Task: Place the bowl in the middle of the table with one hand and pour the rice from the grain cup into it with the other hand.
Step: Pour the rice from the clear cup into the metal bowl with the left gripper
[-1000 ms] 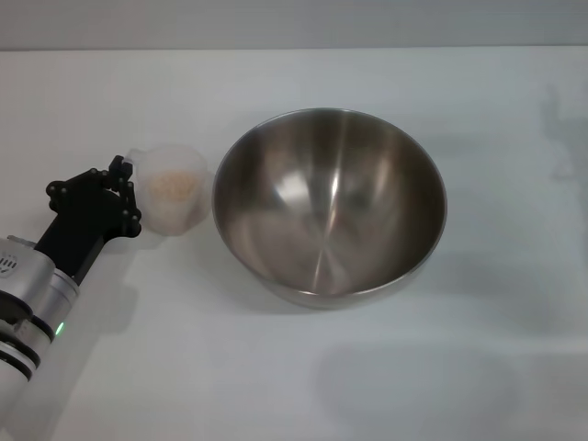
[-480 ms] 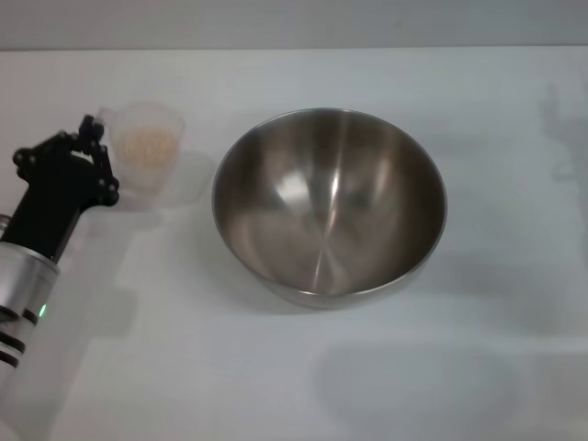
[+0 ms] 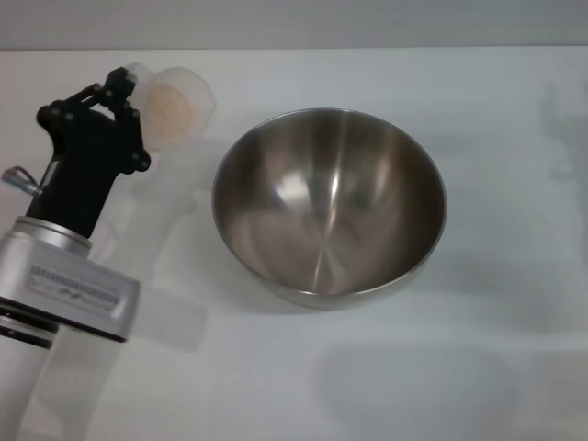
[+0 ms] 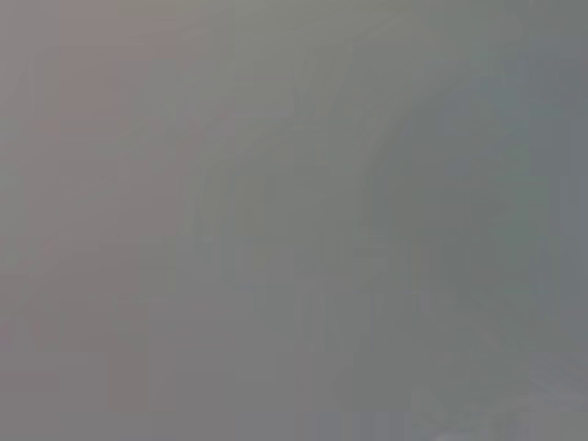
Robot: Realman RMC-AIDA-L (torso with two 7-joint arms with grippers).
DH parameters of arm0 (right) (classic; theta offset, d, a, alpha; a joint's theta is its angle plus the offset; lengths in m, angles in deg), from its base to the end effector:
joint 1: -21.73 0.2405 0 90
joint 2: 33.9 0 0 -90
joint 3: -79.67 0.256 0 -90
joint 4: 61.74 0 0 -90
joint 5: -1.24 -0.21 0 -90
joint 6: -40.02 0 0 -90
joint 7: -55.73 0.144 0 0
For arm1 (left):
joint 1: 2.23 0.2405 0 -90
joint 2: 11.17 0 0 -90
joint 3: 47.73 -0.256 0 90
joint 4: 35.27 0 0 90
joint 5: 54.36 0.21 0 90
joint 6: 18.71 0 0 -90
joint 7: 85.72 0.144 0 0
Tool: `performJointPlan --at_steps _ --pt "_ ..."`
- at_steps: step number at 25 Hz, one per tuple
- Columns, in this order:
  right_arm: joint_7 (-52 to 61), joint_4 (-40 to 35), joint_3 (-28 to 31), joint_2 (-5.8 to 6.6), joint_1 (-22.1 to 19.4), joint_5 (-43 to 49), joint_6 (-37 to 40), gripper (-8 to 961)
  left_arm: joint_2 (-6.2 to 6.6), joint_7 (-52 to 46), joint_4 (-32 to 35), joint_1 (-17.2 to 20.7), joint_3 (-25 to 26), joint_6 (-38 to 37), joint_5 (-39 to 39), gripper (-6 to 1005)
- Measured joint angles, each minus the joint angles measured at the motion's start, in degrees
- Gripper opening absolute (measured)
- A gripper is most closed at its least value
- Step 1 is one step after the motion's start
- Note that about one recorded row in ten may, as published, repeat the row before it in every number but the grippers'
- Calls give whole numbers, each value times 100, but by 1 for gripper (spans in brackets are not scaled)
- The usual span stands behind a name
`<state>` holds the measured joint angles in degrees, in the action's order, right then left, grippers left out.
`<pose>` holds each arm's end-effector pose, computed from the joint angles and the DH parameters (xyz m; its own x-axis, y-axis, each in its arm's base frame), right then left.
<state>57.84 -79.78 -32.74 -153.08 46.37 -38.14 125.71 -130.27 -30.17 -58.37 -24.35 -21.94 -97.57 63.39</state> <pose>0.2689 0.3385 0.0457 0.5886 0.5184 -0.6204 -0.7063 -0.0436 -0.7065 -0.2579 0.2986 -0.0513 0.9050 -0.4121 -0.1056 -0.1207 -0.0107 -0.9926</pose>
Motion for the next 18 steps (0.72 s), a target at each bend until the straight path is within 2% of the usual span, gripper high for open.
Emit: performJointPlan --at_steps 1,2,4,7,18 --pt "0 7 0 0 8 0 0 517 0 0 0 0 0 0 0 22" --pt "0 14 0 0 12 0 0 517 0 539 -45 -28 -51 -27 5 22" --pt "0 19 0 0 21 0 -3 517 0 539 -45 -28 -51 -27 5 22" --pt "0 19 0 0 31 0 -22 517 -5 1717 -113 -66 -247 -215 65 22" --pt "0 20 41 1 57 0 -95 518 -9 3735 -208 31 -300 -604 567 22"
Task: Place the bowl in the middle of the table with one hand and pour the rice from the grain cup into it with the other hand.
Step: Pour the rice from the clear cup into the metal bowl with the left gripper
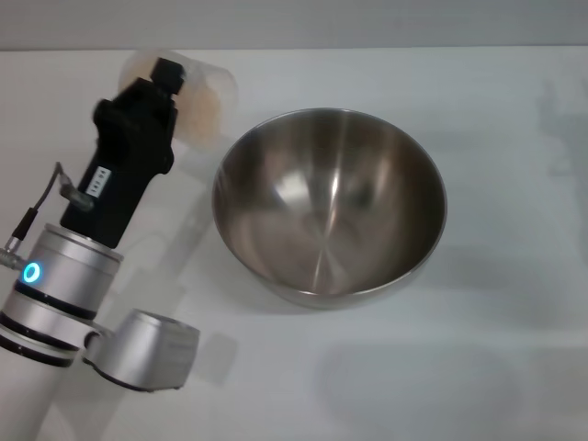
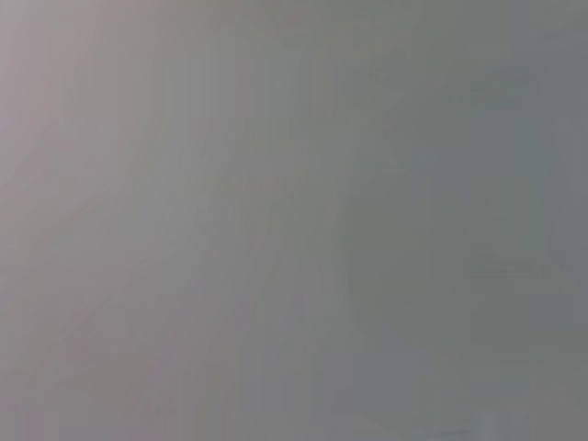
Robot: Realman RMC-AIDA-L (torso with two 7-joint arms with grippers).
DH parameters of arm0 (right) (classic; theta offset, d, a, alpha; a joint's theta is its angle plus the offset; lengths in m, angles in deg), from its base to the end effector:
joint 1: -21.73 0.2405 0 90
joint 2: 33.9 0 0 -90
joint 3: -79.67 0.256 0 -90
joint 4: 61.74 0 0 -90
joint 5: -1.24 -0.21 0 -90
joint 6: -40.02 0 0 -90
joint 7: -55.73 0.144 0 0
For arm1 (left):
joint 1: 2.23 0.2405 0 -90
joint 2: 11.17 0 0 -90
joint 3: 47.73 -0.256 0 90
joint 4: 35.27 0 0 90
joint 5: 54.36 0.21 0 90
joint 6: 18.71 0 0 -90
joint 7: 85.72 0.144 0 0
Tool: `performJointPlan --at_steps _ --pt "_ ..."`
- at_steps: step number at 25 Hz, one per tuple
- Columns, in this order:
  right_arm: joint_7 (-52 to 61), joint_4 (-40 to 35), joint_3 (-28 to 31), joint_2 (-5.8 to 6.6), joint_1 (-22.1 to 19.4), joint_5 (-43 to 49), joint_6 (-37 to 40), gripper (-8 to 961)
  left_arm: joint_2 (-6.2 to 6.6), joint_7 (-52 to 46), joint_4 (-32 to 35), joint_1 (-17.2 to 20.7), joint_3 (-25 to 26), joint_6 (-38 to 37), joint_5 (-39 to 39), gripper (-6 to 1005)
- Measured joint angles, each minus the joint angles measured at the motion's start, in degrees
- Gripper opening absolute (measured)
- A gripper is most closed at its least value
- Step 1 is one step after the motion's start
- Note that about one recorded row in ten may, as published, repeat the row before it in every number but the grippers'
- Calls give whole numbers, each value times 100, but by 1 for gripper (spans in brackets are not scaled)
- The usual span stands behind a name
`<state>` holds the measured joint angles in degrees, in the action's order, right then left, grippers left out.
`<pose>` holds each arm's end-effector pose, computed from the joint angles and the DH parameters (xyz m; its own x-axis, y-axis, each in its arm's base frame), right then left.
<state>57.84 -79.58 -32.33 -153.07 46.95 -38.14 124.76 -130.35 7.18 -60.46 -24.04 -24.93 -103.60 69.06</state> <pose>0.2685 0.3423 0.0455 0.5927 0.5095 -0.6238 -0.7068 -0.0423 -0.7061 -0.2304 0.2805 -0.0596 0.5914 -0.4637 -0.6597 -0.5776 0.3273 -0.7478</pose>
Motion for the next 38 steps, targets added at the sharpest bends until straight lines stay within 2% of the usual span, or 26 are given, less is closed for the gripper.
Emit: performJointPlan --at_steps 6,11,20,28,33,36,38 --pt "-19 0 11 7 42 0 -38 518 0 1257 4 45 -4 -18 671 22" --pt "-38 0 11 9 76 0 -65 519 0 1595 -49 51 -34 5 987 21" --pt "-47 9 11 9 98 -16 -75 518 0 1881 -84 -1 -313 43 1061 21" --pt "-52 9 27 14 115 -36 -76 517 0 2803 -18 -75 -451 59 1066 21" --pt "-53 9 29 16 117 -39 -75 517 1 2829 -19 -71 -493 66 1067 21" --pt "-53 9 29 17 125 -42 -74 518 0 2825 -44 -46 -755 196 1068 21" --pt "-53 9 29 17 125 -42 -71 518 0 2824 -43 -49 -670 208 1051 21"
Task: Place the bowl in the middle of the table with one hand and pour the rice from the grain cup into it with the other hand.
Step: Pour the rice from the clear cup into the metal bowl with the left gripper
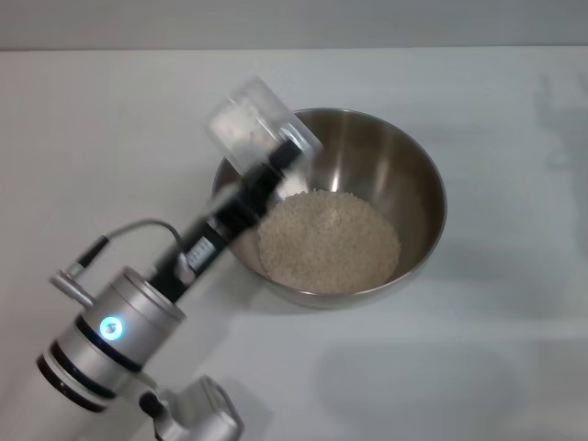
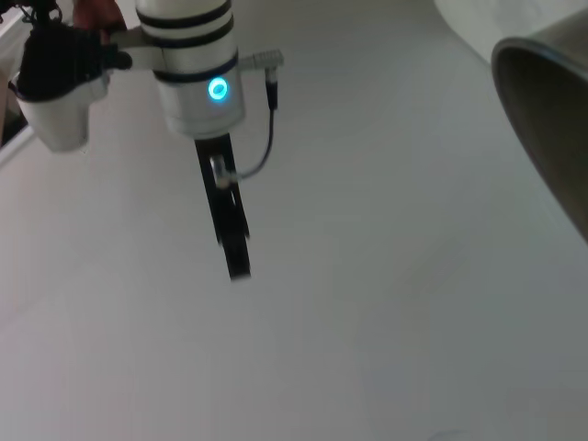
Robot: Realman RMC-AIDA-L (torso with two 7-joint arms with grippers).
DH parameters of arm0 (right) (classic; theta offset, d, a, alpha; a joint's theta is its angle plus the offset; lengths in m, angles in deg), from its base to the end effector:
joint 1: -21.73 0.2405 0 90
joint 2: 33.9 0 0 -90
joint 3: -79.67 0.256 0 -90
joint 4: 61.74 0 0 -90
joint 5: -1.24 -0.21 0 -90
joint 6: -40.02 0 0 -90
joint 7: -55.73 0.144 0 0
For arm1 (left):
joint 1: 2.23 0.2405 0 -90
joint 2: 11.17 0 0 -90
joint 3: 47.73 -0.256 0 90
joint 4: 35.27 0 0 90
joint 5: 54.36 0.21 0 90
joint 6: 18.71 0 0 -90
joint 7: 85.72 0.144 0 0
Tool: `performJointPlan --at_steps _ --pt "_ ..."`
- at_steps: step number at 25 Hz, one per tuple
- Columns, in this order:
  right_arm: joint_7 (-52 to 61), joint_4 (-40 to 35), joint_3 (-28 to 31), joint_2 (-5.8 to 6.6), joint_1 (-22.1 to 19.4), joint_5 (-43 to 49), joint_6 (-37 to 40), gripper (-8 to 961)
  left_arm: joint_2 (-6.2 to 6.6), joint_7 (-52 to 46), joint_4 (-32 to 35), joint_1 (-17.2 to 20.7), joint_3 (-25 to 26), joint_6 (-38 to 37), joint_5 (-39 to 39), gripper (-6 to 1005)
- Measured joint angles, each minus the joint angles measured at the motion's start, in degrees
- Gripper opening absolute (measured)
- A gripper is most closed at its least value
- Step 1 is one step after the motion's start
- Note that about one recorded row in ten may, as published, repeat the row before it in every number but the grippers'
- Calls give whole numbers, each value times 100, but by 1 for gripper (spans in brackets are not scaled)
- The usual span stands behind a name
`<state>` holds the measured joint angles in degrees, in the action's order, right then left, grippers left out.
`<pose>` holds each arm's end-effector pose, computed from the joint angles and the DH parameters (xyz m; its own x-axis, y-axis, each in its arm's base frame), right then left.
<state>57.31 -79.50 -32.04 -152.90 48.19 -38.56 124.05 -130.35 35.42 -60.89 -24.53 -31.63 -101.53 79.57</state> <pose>0.2642 0.3493 0.0472 0.5951 0.5132 -0.6185 -0.7030 -0.0405 -0.7101 -0.2124 0.2503 -0.0964 0.0697 -0.4726 -0.8785 -0.7262 0.5798 -0.3695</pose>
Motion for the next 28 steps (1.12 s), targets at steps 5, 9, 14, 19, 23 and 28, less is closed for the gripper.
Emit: performJointPlan --at_steps 5,9,14,19,23,28 --pt "0 -9 0 0 0 7 8 519 4 -4 51 1 209 156 15 21" --pt "0 -12 0 0 -1 17 10 519 0 -4 49 15 28 270 -4 21" --pt "7 -4 0 0 -3 12 11 518 2 44 -11 50 79 227 69 21" --pt "19 0 0 0 -18 10 10 517 2 -52 1 65 188 329 118 21" --pt "30 1 0 -8 -32 10 13 519 1 -125 19 68 216 374 127 21" --pt "38 7 8 -10 -36 6 16 518 0 -122 43 99 207 393 181 21"
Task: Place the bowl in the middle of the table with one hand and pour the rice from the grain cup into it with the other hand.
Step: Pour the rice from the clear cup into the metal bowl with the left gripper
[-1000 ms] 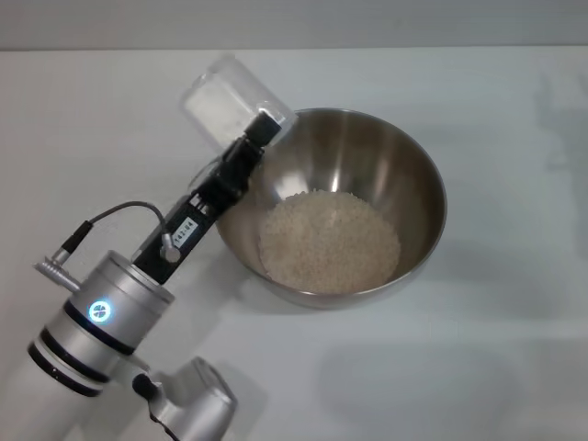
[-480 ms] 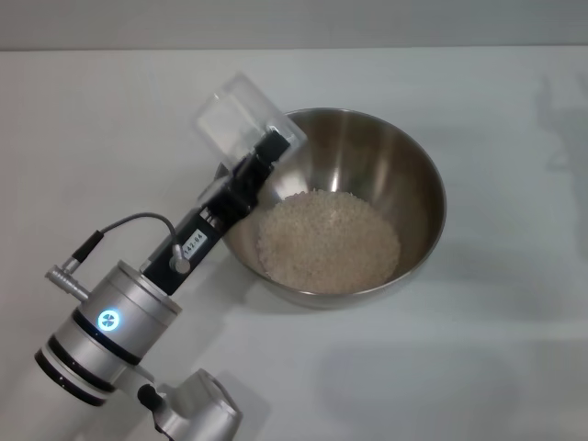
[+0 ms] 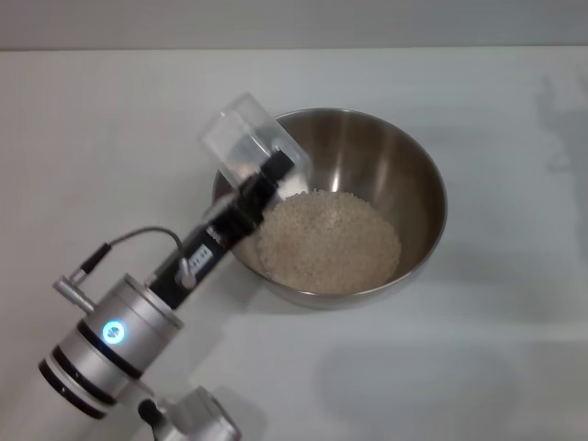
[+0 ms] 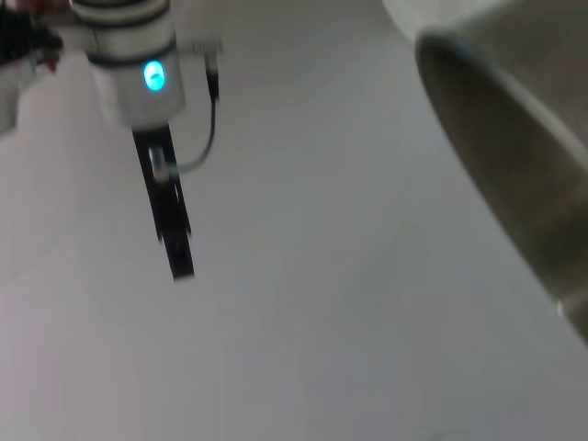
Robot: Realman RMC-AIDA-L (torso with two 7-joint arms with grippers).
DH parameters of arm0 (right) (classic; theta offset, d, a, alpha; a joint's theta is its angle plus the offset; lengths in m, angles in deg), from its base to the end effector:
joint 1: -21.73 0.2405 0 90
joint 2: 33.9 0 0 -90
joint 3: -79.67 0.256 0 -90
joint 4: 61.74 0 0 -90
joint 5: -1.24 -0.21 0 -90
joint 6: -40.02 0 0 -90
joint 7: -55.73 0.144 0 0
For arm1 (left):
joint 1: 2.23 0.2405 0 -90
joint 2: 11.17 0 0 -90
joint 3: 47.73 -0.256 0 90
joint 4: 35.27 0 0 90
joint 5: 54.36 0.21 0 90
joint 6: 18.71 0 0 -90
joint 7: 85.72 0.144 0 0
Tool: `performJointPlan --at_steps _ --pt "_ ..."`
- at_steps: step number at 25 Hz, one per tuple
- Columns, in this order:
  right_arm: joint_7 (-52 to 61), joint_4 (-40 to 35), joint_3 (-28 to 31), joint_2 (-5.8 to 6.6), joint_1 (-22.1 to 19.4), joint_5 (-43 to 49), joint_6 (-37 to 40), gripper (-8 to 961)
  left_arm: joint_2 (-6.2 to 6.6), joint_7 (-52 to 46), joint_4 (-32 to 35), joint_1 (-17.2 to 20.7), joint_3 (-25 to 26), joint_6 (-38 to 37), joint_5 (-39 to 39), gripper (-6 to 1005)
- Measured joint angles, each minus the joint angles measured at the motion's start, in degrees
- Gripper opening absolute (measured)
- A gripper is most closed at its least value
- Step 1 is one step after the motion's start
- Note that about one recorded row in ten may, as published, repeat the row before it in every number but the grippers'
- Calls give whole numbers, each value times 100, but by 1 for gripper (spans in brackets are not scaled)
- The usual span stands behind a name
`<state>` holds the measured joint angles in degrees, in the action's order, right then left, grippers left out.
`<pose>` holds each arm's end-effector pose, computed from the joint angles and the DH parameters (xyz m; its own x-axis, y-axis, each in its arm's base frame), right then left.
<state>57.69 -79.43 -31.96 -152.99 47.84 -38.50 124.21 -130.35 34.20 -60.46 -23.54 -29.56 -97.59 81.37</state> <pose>0.2661 0.3473 0.0469 0.5926 0.5107 -0.6229 -0.7076 -0.0393 -0.7055 -0.2231 0.2521 -0.1013 0.0632 -0.4940 -0.8672 -0.7724 0.5260 -0.3559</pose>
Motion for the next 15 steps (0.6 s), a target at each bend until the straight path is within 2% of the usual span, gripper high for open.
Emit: performJointPlan --at_steps 7,11,12,13,15 --pt "8 2 0 0 -8 1 15 518 0 -501 -194 85 159 -91 -58 21" --pt "9 3 1 -1 -12 1 7 517 -1 -1808 -488 224 454 -88 -179 20" --pt "10 3 1 -3 -12 0 1 517 1 -2282 -548 256 552 -83 -267 20" --pt "10 2 -2 -4 -15 0 -3 517 1 -3267 -683 300 710 -83 -581 20" --pt "11 2 -3 -6 -17 1 -4 517 -1 -3612 -729 308 752 -87 -717 20"
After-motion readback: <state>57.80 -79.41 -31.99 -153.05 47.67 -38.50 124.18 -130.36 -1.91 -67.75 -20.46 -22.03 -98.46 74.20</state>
